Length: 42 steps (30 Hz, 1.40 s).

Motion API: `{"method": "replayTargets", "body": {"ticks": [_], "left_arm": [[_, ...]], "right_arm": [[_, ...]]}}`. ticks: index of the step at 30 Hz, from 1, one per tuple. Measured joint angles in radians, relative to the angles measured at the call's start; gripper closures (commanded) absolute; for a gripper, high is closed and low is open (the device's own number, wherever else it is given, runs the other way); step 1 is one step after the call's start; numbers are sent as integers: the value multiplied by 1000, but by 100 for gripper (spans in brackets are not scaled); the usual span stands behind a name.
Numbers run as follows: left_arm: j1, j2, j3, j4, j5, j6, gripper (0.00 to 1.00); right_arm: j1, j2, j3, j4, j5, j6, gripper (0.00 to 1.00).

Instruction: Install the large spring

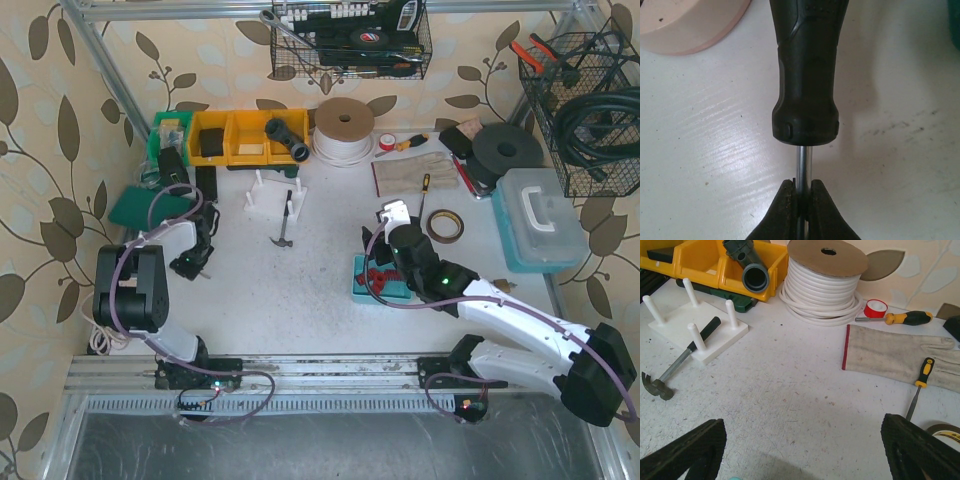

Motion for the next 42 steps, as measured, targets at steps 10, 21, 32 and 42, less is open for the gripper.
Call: {"method": "replayTargets", "body": {"ticks": [10,21,32,42], "left_arm": [[74,38,2,9,59,10,95],[89,64,42,-20,79,32,55],[93,-27,42,-34,121,111,34],[76,-289,33,79,233,385,21]], "right_arm": [[0,-2,0,-1,1,0,16],[0,-17,-8,-2,12,-1,16],[0,3,-8,6,-58,-15,16],[17,21,-11,90,-299,-45,6]]}}
